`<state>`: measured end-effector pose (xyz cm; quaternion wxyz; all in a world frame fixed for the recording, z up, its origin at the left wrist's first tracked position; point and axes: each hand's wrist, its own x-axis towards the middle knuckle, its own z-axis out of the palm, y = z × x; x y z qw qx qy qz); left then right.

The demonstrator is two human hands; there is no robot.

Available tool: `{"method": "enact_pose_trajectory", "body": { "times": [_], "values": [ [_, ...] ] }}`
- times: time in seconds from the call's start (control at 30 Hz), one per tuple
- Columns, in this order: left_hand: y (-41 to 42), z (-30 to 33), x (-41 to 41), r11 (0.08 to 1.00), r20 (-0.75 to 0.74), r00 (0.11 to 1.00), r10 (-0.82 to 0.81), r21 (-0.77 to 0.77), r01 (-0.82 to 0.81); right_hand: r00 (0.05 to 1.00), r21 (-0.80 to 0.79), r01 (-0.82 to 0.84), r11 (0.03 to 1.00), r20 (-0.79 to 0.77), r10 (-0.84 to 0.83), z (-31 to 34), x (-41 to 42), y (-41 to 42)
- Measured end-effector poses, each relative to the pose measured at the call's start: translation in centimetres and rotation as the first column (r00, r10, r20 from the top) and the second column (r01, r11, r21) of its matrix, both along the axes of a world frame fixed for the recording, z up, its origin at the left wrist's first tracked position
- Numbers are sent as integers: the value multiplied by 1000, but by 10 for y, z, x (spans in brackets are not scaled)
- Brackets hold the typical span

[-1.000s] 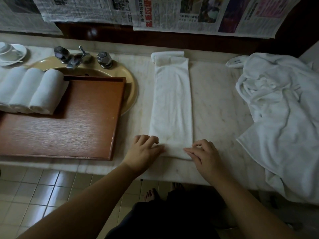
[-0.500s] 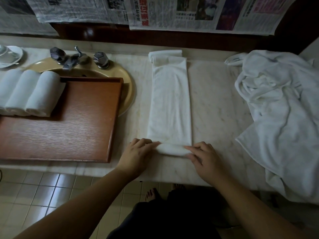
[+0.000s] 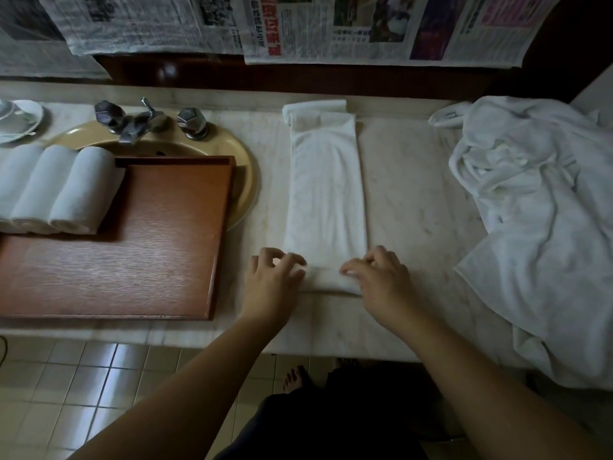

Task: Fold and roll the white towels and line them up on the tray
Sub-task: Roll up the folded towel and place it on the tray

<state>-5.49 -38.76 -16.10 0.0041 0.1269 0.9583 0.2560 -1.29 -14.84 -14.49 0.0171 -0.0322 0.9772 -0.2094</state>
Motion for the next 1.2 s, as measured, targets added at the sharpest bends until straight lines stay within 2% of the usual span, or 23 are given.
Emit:
{"method": "enact_pose_trajectory", "body": {
  "times": [0.07,0.13,0.2,0.37,0.53,0.6,0.67,0.8,0.93,0.97,1.07,1.13,1.2],
  "values": [
    [0,-1,0,985,-133,981,-143,-112,129,987,78,-140,987,-74,145,-5,3,0],
    [1,-1,3,953,-212,937,-278,-181,242,978,110,-167,980,-108,179,-7,8,-4],
    [3,1,10,926,-213,908,-361,-193,323,977,152,-152,977,-128,172,-3,14,-11],
    [-11,-10,16,911,-171,902,-397,-190,365,985,141,-87,986,-138,107,-11,22,-19],
    [-22,-16,7,933,-129,925,-358,-81,350,994,-114,-62,991,-101,51,-22,23,-4],
    [-28,-12,10,950,-42,949,-311,26,312,999,-250,-34,968,-9,33,-24,26,1],
    [-33,-8,17,973,87,974,-209,121,198,994,-358,14,934,108,26,-27,30,5],
    [-31,0,32,970,233,972,-34,243,-25,980,-367,13,930,187,60,-28,31,6],
    [-26,8,25,923,403,913,55,329,-201,972,-395,72,916,232,23,-24,22,6],
    [-25,9,21,922,415,908,56,328,-206,972,-432,109,896,236,-4,-22,20,7],
    [-21,7,10,956,325,943,74,246,-159,964,-579,238,779,239,-117,-17,17,8],
    [-19,6,5,961,298,949,98,219,-168,962,-560,261,786,215,-167,-19,18,7],
    [-17,6,4,959,291,951,108,221,-177,973,-521,228,823,98,-207,-24,21,6]
  ]
}}
